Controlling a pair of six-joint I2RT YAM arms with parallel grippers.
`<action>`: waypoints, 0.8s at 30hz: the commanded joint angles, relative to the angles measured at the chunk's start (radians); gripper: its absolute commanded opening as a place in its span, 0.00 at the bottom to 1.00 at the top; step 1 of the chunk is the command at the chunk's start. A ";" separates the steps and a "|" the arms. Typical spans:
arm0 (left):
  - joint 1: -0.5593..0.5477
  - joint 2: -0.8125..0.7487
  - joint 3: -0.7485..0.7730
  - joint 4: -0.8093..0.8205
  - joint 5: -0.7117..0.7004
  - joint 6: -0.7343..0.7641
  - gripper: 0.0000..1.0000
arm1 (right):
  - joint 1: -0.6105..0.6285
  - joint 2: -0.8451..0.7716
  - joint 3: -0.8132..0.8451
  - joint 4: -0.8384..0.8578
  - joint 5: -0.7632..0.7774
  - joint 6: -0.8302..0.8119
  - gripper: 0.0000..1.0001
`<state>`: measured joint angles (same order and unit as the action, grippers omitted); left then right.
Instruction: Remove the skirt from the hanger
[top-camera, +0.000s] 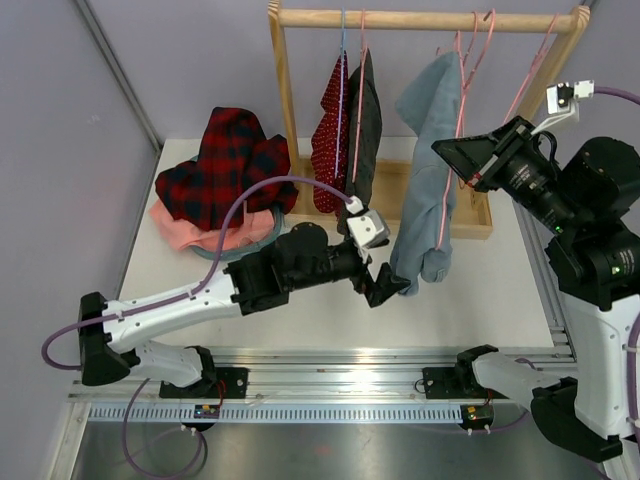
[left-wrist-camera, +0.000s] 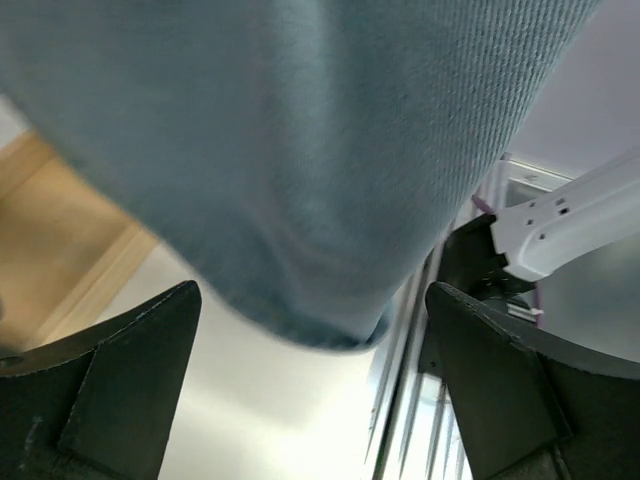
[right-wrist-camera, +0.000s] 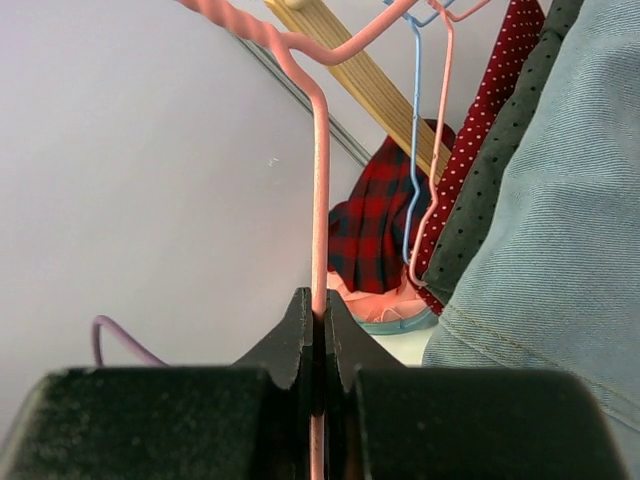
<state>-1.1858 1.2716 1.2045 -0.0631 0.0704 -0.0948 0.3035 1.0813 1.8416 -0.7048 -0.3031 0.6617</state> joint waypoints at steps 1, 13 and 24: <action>-0.044 0.044 0.085 0.160 0.051 -0.031 0.99 | 0.008 -0.049 0.021 0.091 -0.027 0.024 0.00; -0.094 0.100 0.123 0.094 -0.199 0.010 0.19 | 0.008 -0.058 0.044 0.065 -0.033 0.030 0.00; -0.098 -0.018 -0.019 0.103 -0.168 -0.022 0.50 | 0.008 -0.046 0.045 0.082 -0.019 0.029 0.00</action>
<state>-1.2812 1.2850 1.1931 -0.0128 -0.0826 -0.1066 0.3042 1.0523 1.8416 -0.7494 -0.3157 0.7010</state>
